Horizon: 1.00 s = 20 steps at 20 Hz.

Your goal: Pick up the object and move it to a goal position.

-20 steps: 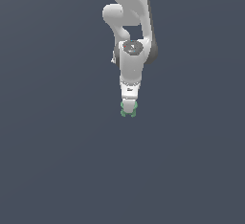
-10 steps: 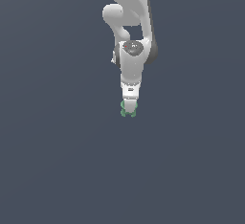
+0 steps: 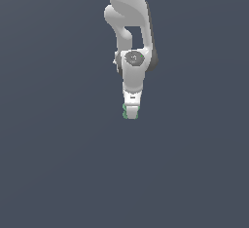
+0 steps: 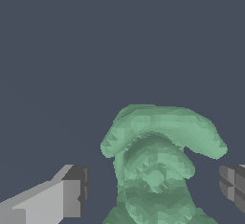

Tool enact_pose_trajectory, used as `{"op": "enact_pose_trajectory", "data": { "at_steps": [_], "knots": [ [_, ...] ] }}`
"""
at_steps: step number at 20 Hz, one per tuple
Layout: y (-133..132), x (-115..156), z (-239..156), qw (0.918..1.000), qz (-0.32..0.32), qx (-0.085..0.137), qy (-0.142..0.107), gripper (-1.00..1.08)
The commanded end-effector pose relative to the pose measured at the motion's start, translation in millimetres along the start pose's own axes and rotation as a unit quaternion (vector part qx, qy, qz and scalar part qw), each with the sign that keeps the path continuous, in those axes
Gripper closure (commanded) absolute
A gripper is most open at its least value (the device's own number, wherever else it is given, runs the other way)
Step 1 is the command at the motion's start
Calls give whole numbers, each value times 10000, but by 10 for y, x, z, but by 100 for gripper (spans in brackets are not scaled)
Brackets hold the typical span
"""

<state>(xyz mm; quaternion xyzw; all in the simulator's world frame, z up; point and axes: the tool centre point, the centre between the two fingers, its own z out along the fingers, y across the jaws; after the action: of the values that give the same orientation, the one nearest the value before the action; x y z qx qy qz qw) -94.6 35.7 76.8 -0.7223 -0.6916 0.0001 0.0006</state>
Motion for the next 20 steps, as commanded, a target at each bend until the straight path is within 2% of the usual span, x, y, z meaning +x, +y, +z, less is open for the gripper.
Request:
{"op": "enact_pose_trajectory", "data": {
  "at_steps": [1,5,6,20],
  "knots": [
    [2,0,86,10000,-4,-4,-1,-92],
    [3,-1,132,10000,-7,-4,-3,-92],
    [3,-1,132,10000,-7,-4,-3,108],
    [18,9,83,10000,-5,-11,-3,108]
  ]
}}
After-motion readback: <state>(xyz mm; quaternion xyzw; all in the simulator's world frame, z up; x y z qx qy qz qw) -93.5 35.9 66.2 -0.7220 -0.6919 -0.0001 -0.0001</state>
